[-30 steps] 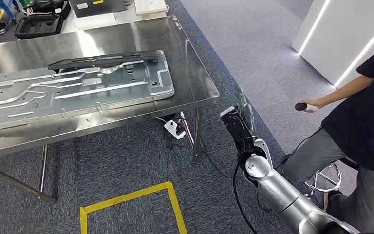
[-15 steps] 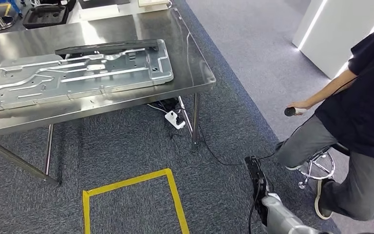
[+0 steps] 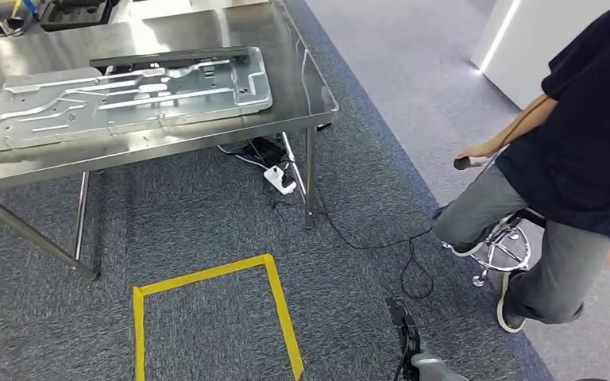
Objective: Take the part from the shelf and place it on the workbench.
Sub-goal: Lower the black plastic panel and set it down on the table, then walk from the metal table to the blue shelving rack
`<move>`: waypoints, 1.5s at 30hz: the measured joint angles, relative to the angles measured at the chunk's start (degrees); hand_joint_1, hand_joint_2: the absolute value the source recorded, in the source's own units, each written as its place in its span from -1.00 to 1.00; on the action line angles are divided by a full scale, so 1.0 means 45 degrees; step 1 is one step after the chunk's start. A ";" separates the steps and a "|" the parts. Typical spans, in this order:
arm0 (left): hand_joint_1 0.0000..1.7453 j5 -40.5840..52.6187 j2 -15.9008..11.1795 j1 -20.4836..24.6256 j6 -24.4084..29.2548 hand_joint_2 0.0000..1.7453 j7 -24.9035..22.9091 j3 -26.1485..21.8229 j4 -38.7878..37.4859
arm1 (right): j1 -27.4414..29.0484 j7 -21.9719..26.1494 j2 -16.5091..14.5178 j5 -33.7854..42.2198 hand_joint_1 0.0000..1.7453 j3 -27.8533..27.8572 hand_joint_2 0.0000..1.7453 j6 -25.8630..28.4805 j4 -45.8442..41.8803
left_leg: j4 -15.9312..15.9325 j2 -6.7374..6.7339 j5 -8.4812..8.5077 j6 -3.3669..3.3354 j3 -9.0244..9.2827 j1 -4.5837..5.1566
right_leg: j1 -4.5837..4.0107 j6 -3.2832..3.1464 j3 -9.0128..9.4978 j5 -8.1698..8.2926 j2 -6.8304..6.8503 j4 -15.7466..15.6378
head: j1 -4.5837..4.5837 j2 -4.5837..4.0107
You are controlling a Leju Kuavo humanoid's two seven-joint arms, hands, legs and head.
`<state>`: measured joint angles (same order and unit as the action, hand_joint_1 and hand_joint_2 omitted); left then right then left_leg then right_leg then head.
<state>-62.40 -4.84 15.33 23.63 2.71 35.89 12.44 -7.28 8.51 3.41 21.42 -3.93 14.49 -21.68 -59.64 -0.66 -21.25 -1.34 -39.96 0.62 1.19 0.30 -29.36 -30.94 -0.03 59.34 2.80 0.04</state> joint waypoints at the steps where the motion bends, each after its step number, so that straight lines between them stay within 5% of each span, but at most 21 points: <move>1: -1.00 -0.0102 0.0013 -0.0034 0.0009 -1.00 0.0140 -0.0001 0.0000 | 0.0000 -0.0060 -0.0056 0.0002 -1.00 0.0000 -1.00 0.0038 0.0116 | -0.0170 0.0017 -0.0259 0.0088 -0.0111 -0.0033 | 0.0020 -0.0106 -0.0108 0.0130 0.0021 -0.0030 | -0.0015 0.0000; 4: -1.00 -0.0409 0.0024 -0.0115 0.0112 -1.00 0.0715 -0.0001 0.0000 | 0.0046 -0.0079 -0.0169 0.0027 -1.00 0.0000 -1.00 0.0027 0.0423 | -0.2046 0.0046 -0.1989 0.0321 -0.0724 -0.0117 | 0.0061 -0.0234 -0.0592 0.0546 0.0066 -0.0051 | -0.0091 -0.0002; 6: -1.00 -0.0474 0.0029 -0.0128 0.0215 -1.00 0.0975 -0.0001 0.0000 | 0.0088 0.0020 -0.0226 0.0039 -1.00 0.0000 -1.00 -0.0064 0.0586 | -0.3351 0.0046 -0.2504 0.0389 -0.0916 -0.0155 | 0.0057 -0.0220 -0.0904 0.0797 0.0100 -0.0031 | -0.0101 -0.0003; 8: -1.00 -0.0474 0.0038 -0.0143 0.0275 -1.00 0.1075 -0.0001 0.0000 | 0.0107 0.0100 -0.0278 0.0039 -1.00 0.0000 -1.00 -0.0119 0.0739 | -0.3041 0.0043 -0.2070 0.0350 -0.0208 -0.0160 | 0.0053 -0.0176 -0.1136 0.1006 0.0152 -0.0015 | -0.0102 -0.0002; 10: -1.00 -0.0469 0.0038 -0.0127 0.0310 -1.00 0.1111 -0.0001 0.0000 | 0.0113 0.0133 -0.0342 0.0039 -1.00 0.0000 -1.00 -0.0132 0.0872 | -0.1164 -0.0004 -0.1709 0.0200 0.1301 -0.0111 | 0.0041 -0.0093 -0.1264 0.1161 0.0226 -0.0013 | -0.0102 0.0000; 12: -1.00 -0.0462 0.0033 -0.0076 0.0331 -1.00 0.1119 -0.0001 0.0000 | 0.0102 0.0134 -0.0393 0.0039 -1.00 0.0000 -1.00 -0.0131 0.0968 | 0.0248 -0.0044 -0.1803 0.0041 0.2219 -0.0011 | 0.0032 0.0044 -0.1280 0.1279 0.0322 -0.0037 | -0.0092 0.0000; 16: -1.00 -0.0461 0.0035 -0.0104 0.0366 -1.00 0.1120 -0.0001 0.0000 | 0.0082 0.0136 -0.0456 0.0039 -1.00 0.0000 -1.00 -0.0124 0.1107 | 0.0773 0.0019 -0.1608 -0.0283 0.2282 -0.0016 | 0.0018 0.0357 -0.1329 0.1271 0.0370 0.0015 | -0.0078 -0.0002; 20: -1.00 -0.0462 0.0051 -0.0136 0.0374 -1.00 0.1117 -0.0001 0.0000 | 0.0094 0.0139 -0.0476 0.0039 -1.00 0.0000 -1.00 -0.0113 0.1252 | 0.0916 0.0082 -0.1224 -0.0489 0.2031 -0.0017 | -0.0040 0.0393 -0.2518 -0.0377 0.0055 0.2743 | 0.0029 0.0000; 21: -1.00 -0.0462 0.0051 -0.0155 0.0374 -1.00 0.1116 -0.0001 0.0000 | 0.0104 0.0139 -0.0478 0.0039 -1.00 0.0000 -1.00 -0.0113 0.1286 | 0.0875 0.0116 -0.1188 -0.0490 0.1938 0.0006 | -0.0048 0.0384 -0.2674 -0.0533 0.0039 0.3247 | 0.0044 0.0001; 23: -1.00 -0.0462 0.0051 -0.0182 0.0374 -1.00 0.1116 -0.0001 0.0000 | 0.0128 0.0139 -0.0486 0.0039 -1.00 0.0000 -1.00 -0.0115 0.1348 | 0.0745 0.0229 -0.1158 -0.0480 0.1802 0.0040 | -0.0058 0.0329 -0.2254 -0.0140 0.0015 0.2788 | 0.0048 0.0001; 25: -1.00 -0.0460 0.0058 -0.0188 0.0374 -1.00 0.1116 -0.0001 0.0000 | 0.0122 0.0139 -0.0486 0.0038 -1.00 0.0000 -1.00 -0.0115 0.1393 | 0.0577 0.0377 -0.1178 -0.0432 0.1689 0.0065 | -0.0073 0.0222 -0.1203 0.0521 -0.0256 0.1011 | 0.0047 0.0001; 27: -1.00 -0.0443 0.0073 -0.0175 0.0388 -1.00 0.1116 -0.0001 0.0000 | 0.0096 0.0139 -0.0494 0.0025 -1.00 0.0000 -1.00 -0.0113 0.1423 | 0.0428 0.0495 -0.1185 -0.0334 0.1559 0.0080 | -0.0104 0.0115 -0.0614 0.0751 -0.0463 -0.0088 | 0.0038 0.0000; 30: -1.00 -0.0325 0.0085 -0.0152 0.0486 -1.00 0.1081 -0.0001 0.0000 | 0.0101 0.0135 -0.0547 0.0000 -1.00 0.0000 -1.00 -0.0103 0.1493 | 0.0369 0.0696 -0.1130 -0.0144 0.1428 0.0059 | -0.0089 -0.0032 -0.0558 0.0802 -0.0199 -0.0239 | 0.0045 0.0000; 32: -1.00 -0.0181 0.0114 -0.0109 0.0634 -1.00 0.0978 -0.0001 0.0000 | 0.0089 0.0136 -0.0605 0.0025 -1.00 0.0000 -1.00 -0.0096 0.1530 | -0.0108 0.0622 -0.1463 0.0015 0.1178 0.0047 | 0.0003 -0.0156 -0.0548 0.0883 0.0012 -0.0329 | 0.0006 0.0000; 35: -1.00 0.0066 0.0165 0.0033 0.0958 -1.00 0.0747 -0.0001 0.0000 | 0.0087 0.0174 -0.0637 0.0169 -1.00 0.0000 -1.00 -0.0121 0.1568 | -0.2370 0.0318 -0.2614 0.0276 0.0144 -0.0103 | 0.0032 -0.0214 -0.0585 0.0920 0.0324 -0.0353 | -0.0082 0.0001; 37: -1.00 0.0167 0.0246 0.0069 0.1209 -1.00 0.0628 -0.0001 0.0000 | 0.0102 0.0184 -0.0646 0.0248 -1.00 0.0000 -1.00 -0.0183 0.1616 | -0.3140 0.0228 -0.2724 0.0372 -0.0177 -0.0194 | 0.0035 -0.0207 -0.0598 0.0917 0.0565 -0.0341 | -0.0082 0.0000; 38: -1.00 0.0156 0.0295 0.0070 0.1327 -1.00 0.0581 -0.0001 0.0000 | 0.0105 0.0159 -0.0647 0.0238 -1.00 0.0000 -1.00 -0.0237 0.1637 | -0.2780 0.0169 -0.2429 0.0392 0.0030 -0.0227 | 0.0042 -0.0194 -0.0593 0.0909 0.0688 -0.0333 | -0.0083 0.0000; 41: -1.00 -0.0171 0.0352 0.0037 0.1426 -1.00 0.0567 -0.0001 0.0000 | 0.0070 -0.0113 -0.0652 -0.0051 -1.00 0.0000 -1.00 -0.0378 0.1659 | -0.0186 -0.0427 -0.1395 0.0322 0.1382 -0.0195 | 0.0021 -0.0082 -0.0527 0.0870 0.1004 -0.0325 | -0.0084 0.0000; 43: -1.00 -0.0513 0.0299 -0.0067 0.1209 -1.00 0.0636 -0.0001 0.0000 | 0.0002 -0.0412 -0.0662 -0.0393 -1.00 -0.0015 -1.00 -0.0382 0.1663 | 0.0474 -0.0607 -0.1339 0.0176 0.1627 -0.0089 | -0.0034 0.0062 -0.0497 0.0858 0.1185 -0.0338 | -0.0074 0.0000; 45: -1.00 -0.0710 0.0186 -0.0238 0.0882 -1.00 0.0649 -0.0001 0.0000 | -0.0062 -0.0636 -0.0698 -0.0637 -1.00 -0.0042 -1.00 -0.0358 0.1665 | 0.0509 -0.0333 -0.1286 -0.0003 0.1592 -0.0060 | -0.0059 0.0232 -0.0455 0.0840 0.1372 -0.0360 | -0.0067 0.0001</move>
<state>-65.59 -4.00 14.26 27.60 5.63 35.89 12.44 -7.56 5.65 0.27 18.55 -4.13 12.88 -14.19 -57.35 -2.16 -27.04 -1.36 -32.80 0.35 0.92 1.34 -31.41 -27.17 6.14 57.72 2.50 0.04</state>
